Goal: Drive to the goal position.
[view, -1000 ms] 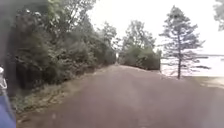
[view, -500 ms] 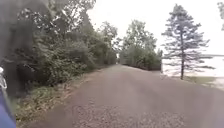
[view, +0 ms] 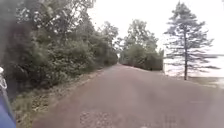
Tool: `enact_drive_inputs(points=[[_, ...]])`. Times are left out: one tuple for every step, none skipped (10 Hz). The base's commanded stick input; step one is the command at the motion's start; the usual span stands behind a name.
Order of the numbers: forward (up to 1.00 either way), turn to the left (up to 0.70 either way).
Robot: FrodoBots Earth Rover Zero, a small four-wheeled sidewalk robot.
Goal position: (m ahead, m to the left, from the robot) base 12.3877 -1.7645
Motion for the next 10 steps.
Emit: enact_drive_inputs(points=[[0.70,-0.02],[0.70,-0.17],[0.70,-0.21],[0.70,-0.08],[0.70,-0.01],[0.70,-0.01],[0.70,-0.01],[0.70,-0.01],[0.70,-0.01],[0.70,-0.01]])
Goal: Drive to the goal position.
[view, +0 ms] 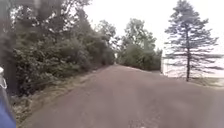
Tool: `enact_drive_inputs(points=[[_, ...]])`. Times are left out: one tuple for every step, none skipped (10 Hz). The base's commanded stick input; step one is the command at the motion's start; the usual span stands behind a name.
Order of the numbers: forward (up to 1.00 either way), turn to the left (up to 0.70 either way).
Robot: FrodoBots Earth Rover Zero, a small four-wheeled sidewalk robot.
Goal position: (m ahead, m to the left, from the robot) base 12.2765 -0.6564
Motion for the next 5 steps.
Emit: enact_drive_inputs(points=[[0.70,-0.01],[0.70,-0.01],[0.70,-0.01],[0.70,-0.01],[0.70,-0.01]])
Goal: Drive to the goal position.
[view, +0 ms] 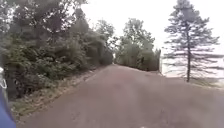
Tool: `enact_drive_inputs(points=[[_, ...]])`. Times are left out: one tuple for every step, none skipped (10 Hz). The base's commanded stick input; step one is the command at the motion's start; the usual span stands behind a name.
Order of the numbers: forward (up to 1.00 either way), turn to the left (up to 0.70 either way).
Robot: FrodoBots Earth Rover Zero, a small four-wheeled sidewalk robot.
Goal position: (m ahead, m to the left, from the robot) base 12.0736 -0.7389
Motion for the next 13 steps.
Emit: enact_drive_inputs(points=[[0.70,-0.01],[0.70,-0.01],[0.70,-0.01],[0.70,-0.01],[0.70,-0.01],[0.70,-0.01],[0.70,-0.01],[0.70,-0.01],[0.70,-0.01],[0.70,-0.01],[0.70,-0.01],[0.70,-0.01],[0.70,-0.01]])
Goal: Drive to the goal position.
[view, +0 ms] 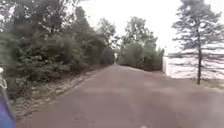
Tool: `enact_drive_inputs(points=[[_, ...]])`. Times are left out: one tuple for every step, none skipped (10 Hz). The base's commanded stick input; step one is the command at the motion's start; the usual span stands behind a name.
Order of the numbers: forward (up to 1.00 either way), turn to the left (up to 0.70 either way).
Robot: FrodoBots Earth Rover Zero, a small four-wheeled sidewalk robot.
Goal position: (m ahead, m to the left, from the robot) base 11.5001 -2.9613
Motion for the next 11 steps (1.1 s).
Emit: enact_drive_inputs(points=[[0.70,-0.01],[0.70,-0.01],[0.70,-0.01],[0.70,-0.01],[0.70,-0.01],[0.70,-0.01],[0.70,-0.01],[0.70,-0.01],[0.70,-0.01],[0.70,-0.01],[0.70,-0.01]])
